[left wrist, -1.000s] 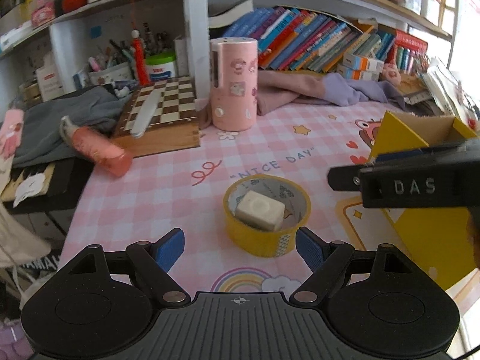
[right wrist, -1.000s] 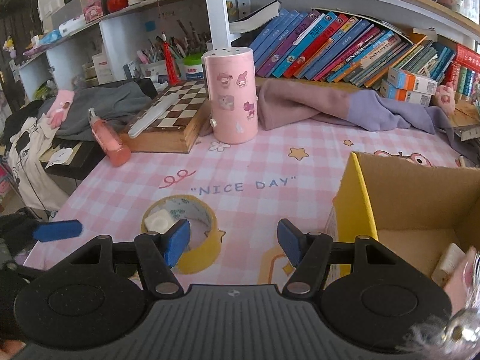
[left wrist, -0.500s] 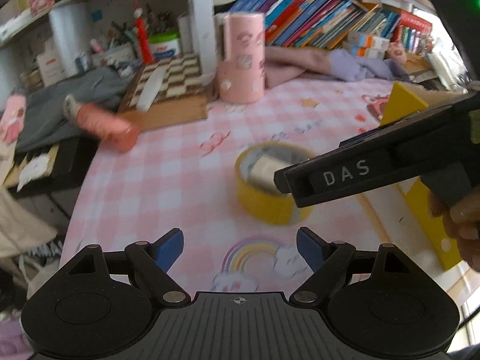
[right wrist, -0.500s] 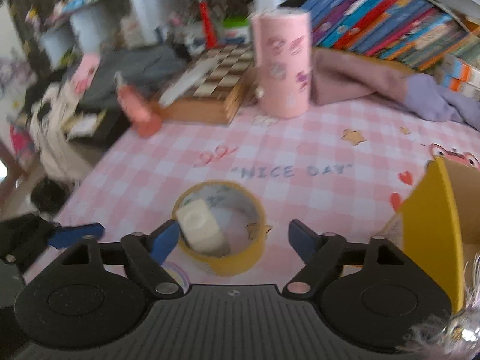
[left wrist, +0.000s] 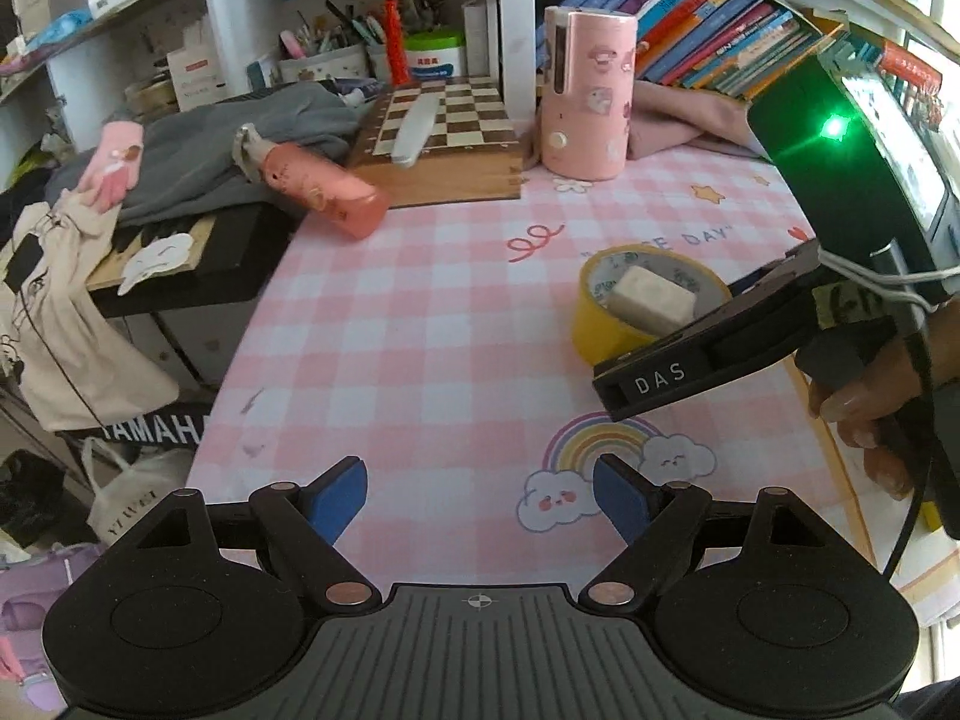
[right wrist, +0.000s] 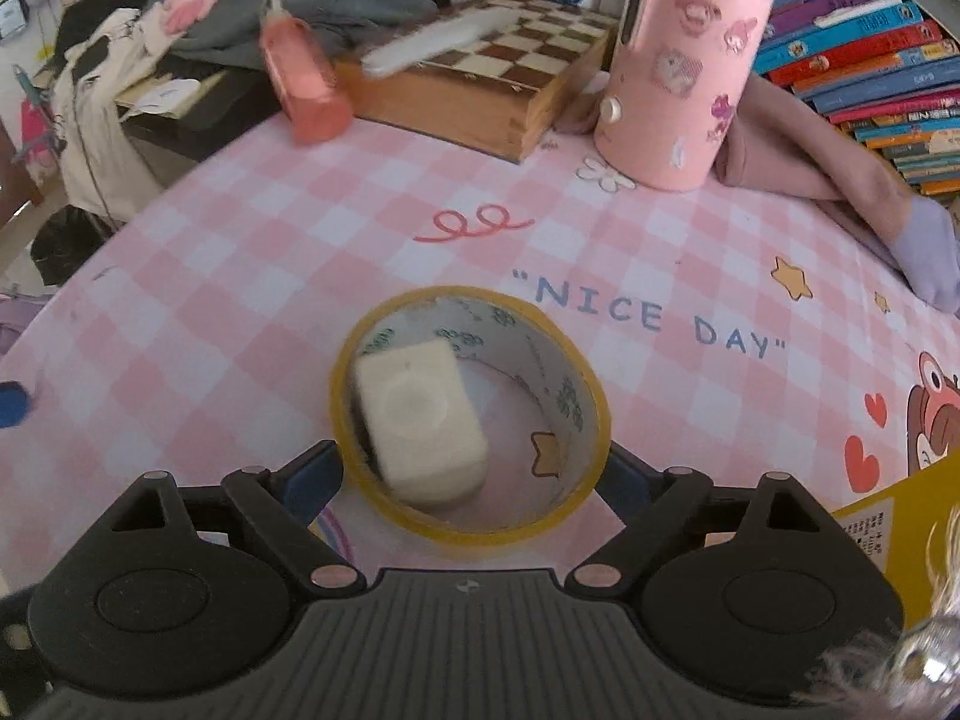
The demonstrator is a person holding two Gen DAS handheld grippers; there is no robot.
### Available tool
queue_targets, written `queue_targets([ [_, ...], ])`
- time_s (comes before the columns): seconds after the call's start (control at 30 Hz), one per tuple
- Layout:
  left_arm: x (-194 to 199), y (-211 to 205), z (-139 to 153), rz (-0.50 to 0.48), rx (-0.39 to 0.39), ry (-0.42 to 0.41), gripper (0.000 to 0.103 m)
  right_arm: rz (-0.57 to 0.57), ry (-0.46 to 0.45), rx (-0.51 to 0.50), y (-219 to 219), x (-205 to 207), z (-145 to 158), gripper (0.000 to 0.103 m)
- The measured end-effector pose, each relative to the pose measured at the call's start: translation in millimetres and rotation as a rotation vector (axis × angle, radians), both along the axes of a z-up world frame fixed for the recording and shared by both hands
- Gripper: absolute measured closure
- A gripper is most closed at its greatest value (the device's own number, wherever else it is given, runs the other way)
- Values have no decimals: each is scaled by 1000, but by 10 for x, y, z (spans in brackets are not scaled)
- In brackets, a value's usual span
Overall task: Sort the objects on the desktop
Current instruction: 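Grasp the yellow tape roll with the right gripper and lift it off the white cube, then grasp the white cube with the left gripper while the right gripper holds the tape roll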
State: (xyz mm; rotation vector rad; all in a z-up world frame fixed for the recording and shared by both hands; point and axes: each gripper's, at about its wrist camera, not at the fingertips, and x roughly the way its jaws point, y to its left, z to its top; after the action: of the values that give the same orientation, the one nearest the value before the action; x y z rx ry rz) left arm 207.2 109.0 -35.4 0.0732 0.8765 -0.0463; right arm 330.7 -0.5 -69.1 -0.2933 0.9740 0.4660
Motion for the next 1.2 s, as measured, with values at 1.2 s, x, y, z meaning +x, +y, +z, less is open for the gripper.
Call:
queue_targets([
  [1.2,549,-720,-157,-268,-2,-49,18,-249,-190,301,-995,-292,954,21],
])
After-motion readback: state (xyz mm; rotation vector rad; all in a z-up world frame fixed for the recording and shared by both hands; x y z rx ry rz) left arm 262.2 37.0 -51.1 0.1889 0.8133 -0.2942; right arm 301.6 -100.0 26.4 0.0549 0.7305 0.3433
